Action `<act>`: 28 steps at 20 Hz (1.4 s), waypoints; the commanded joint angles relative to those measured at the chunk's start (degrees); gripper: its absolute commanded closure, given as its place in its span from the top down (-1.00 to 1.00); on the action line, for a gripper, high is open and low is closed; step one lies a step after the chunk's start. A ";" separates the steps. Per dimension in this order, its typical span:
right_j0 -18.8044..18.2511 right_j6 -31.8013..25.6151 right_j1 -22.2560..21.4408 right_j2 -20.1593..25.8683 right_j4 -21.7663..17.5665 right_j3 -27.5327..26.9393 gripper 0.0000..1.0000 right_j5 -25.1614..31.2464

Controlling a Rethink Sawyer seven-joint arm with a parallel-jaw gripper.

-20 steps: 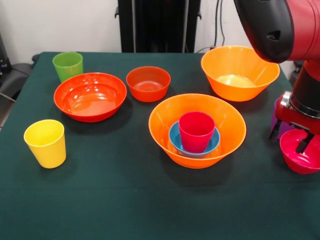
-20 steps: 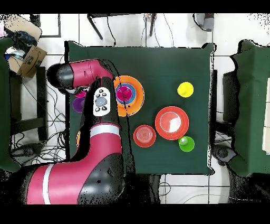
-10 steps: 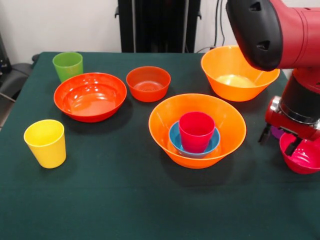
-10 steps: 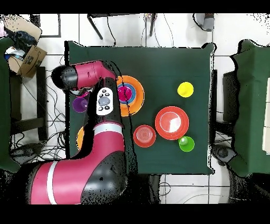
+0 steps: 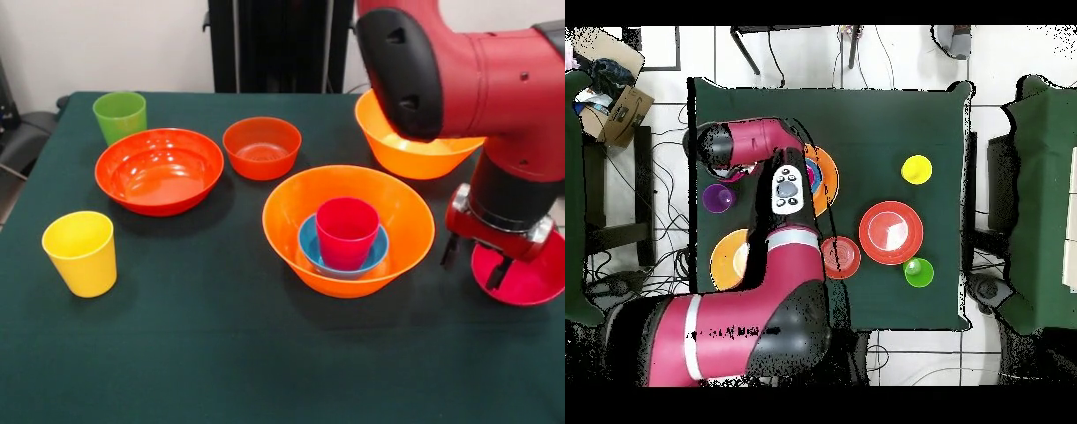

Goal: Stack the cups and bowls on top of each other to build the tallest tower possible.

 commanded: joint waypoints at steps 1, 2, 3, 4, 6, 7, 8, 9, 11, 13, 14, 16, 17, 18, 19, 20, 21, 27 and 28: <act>-4.00 -20.10 -0.89 10.72 -3.81 9.25 1.00 -4.70; -4.73 -20.78 -1.06 11.80 -3.64 10.10 1.00 -4.70; -5.45 -21.38 -0.92 12.91 -3.45 10.65 1.00 -4.55; -5.89 -21.59 -1.04 13.59 -3.50 11.18 1.00 -4.49; -6.80 -22.32 -0.88 15.11 -3.33 11.03 1.00 -3.37; -7.19 -22.50 -1.03 15.75 -3.29 11.42 1.00 -3.14; -7.58 -22.77 -1.10 16.40 -3.27 11.71 1.00 -2.95; -7.79 -23.09 -0.87 16.89 -3.25 11.03 1.00 -2.19; -8.57 -23.77 -1.11 18.12 -3.11 11.72 1.00 -1.49; -9.65 -24.95 -1.34 19.66 -2.75 12.71 1.00 -0.69; -10.28 -25.70 -1.39 20.54 -2.52 13.23 1.00 -0.28; -11.12 -26.88 -1.46 21.73 -2.45 13.60 1.00 0.72; -11.52 -27.46 -1.39 22.32 -2.48 13.78 1.00 1.12; -11.93 -28.03 -1.33 22.90 -2.51 13.95 1.00 1.52; -12.49 -28.54 -1.50 23.53 -2.55 14.77 1.00 1.33; -12.73 -28.70 -1.56 23.83 -2.71 15.14 1.00 1.16; -12.97 -28.86 -1.62 24.14 -2.87 15.52 1.00 0.99; -13.51 -28.29 -2.11 24.68 -4.09 16.67 1.00 -0.31; -13.44 -27.85 -2.11 24.60 -4.37 16.71 1.00 -0.63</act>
